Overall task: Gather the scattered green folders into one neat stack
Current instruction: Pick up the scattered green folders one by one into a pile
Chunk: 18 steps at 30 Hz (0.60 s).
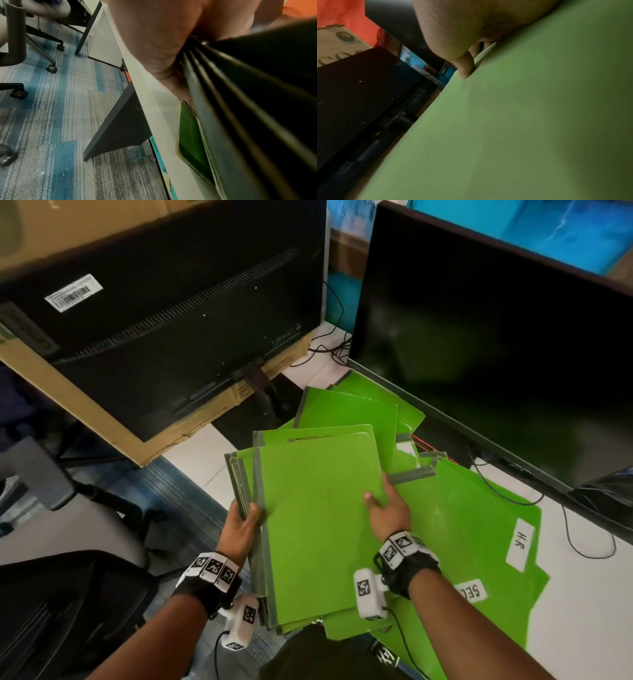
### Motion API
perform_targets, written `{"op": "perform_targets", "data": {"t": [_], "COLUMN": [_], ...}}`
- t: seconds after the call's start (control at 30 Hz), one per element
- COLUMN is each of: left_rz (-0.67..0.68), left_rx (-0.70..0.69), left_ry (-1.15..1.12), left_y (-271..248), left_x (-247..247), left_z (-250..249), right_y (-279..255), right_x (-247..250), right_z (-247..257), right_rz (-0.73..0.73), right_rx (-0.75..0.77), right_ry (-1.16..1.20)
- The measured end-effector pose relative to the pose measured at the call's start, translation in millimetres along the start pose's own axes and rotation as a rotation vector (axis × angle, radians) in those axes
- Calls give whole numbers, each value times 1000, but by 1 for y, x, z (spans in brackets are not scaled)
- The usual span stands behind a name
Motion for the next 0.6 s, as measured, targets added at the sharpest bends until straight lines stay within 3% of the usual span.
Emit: {"op": "perform_targets", "data": {"t": [0.17,0.37,0.43,0.53,0.6], "left_rz": [81,69,80,64,54], "left_rx": [102,63,74,102,113], "left_ry": [-145,-48,-27,-58,-99], "left_y": [0,7,10,15,18], "left_x": [-1,1,5,12,17], "left_z": [12,14,19,25,26], "right_y": [12,7,8,10,10], "right_x": [-5,-15,8,79,109], "right_z": [-2,-9,-20,-63,-90], "right_rz": [19,76,12,-197,-212], "right_rx": [-8,93,127,-76,-176], "right_ry": [-208,-317,-448,-543,-504]}}
Point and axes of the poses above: each hand's wrist, its own y-axis towards the middle knuckle, its own x-axis out of the back of the hand, z = x × y, the point moved 8 cm from there along y, towards the middle knuckle
